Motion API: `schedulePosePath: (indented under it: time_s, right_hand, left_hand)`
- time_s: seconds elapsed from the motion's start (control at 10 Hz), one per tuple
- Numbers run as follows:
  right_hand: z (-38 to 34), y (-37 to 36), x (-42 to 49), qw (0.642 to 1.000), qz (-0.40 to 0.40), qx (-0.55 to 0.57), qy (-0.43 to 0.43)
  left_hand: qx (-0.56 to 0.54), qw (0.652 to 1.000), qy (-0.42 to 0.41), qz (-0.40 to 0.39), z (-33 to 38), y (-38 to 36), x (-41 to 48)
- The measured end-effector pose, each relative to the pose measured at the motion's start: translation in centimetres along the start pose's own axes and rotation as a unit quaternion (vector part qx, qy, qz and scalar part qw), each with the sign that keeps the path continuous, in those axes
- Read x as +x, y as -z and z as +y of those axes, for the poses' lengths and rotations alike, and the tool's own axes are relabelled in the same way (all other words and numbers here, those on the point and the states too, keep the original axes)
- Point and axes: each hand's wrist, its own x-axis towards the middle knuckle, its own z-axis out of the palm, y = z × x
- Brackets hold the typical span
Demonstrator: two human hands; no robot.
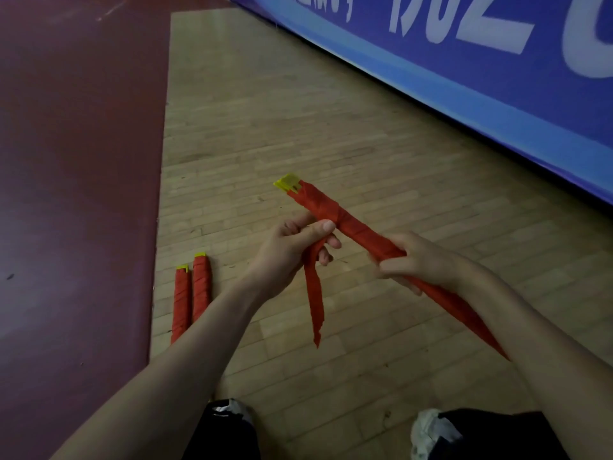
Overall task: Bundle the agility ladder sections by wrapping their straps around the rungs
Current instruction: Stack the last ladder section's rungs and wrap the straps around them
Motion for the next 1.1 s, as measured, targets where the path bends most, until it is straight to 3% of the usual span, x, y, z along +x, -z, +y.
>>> schedulePosePath:
  time_s: [0.2,0.4,0.6,0.7,0.8,0.9,1.0,1.1]
  right_hand:
    - [1.6,-1.1,0.0,0.969,-0.068,0.229,-0.066]
    - [-0.7,-0.8,0.3,0.987,-0.110,0.104,-0.050]
    - [0.3,-1.4,1.0,1.000,0.003,0.011,-0.021]
    - [0.6,-1.8,1.4,0.990,0.068,-0.124,-0.017]
    - [1.3,-2.3,1.7,0.931,0.185,-0.314,-0.006]
    - [2.2,-2.7,2.0,0.888,0.273,-0.357,0.095]
    - [2.0,-2.1,1.5,0.874,0.307,-0.368,0.083]
    - [1.4,-1.8,1.2,0.894,0.310,-0.313,0.077]
  left_hand:
    - [-0.021,1.000,-0.016,0.005,-0.3,-0.8,-0.2]
    - [-0.024,0.996,-0.022,0.084,-0.7,-1.4,-0.1]
    - [-0.067,0.975,0.007,0.210,-0.9,-1.5,0.6]
    - [-0.080,0.969,0.008,0.233,-0.8,-1.7,0.9]
    - [-0.088,0.963,0.000,0.254,-0.7,-1.4,1.1]
    - [-0.073,0.972,-0.015,0.225,-0.6,-0.8,1.2]
    - [-0.058,0.983,-0.009,0.172,-0.5,-0.5,1.2]
    - [-0.079,0.988,0.006,0.130,-0.5,-0.5,1.0]
